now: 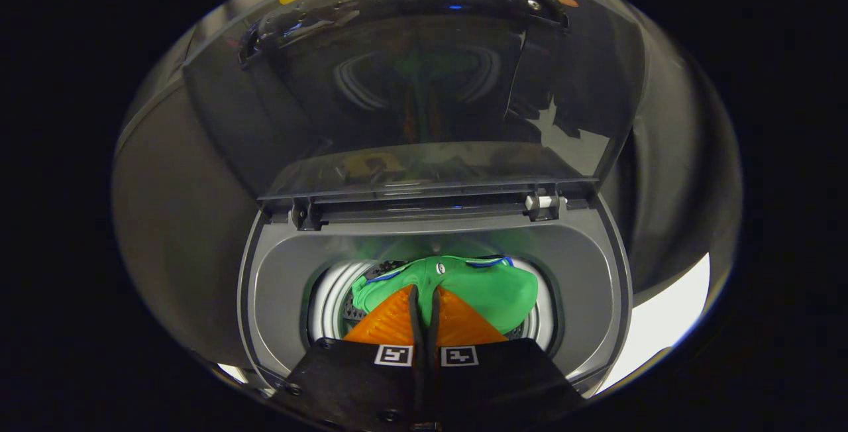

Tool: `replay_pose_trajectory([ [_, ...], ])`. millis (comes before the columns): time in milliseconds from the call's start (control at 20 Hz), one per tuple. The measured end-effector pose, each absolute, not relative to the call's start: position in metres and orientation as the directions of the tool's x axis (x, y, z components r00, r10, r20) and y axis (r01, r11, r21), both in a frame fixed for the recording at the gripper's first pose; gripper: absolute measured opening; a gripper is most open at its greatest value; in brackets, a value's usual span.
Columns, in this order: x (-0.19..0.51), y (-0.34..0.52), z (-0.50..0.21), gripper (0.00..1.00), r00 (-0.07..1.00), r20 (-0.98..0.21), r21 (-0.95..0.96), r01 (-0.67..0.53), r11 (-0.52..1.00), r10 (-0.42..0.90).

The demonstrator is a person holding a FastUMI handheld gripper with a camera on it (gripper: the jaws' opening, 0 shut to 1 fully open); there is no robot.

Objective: Put the clothes into the washing machine and then close the washing machine lid.

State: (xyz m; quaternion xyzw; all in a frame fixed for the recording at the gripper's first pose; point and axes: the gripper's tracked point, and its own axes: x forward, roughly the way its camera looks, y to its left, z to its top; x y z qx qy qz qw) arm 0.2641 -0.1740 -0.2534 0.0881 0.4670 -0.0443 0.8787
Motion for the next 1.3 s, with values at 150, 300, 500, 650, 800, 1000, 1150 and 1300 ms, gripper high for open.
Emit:
replay_pose_trajectory([
  [150,0.257,-0.171,-0.254,0.59,0.531,-0.847,0.146,0.186,0.972,0.025],
  [300,0.251,-0.169,-0.249,0.98,0.540,-0.841,0.146,0.169,0.975,0.032],
  [500,0.246,-0.163,-0.238,0.98,0.552,-0.833,0.151,0.146,0.978,0.046],
  [650,0.247,-0.162,-0.220,0.98,0.574,-0.817,0.147,0.122,0.982,0.051],
  [800,0.253,-0.162,-0.190,0.98,0.616,-0.786,0.141,0.098,0.985,0.051],
  [1000,0.266,-0.169,-0.142,0.98,0.675,-0.737,0.154,0.117,0.981,0.035],
  [1150,0.277,-0.177,-0.102,0.98,0.719,-0.695,0.154,0.133,0.979,0.011],
  [1300,0.290,-0.182,-0.061,0.98,0.763,-0.647,0.147,0.133,0.980,-0.006],
])
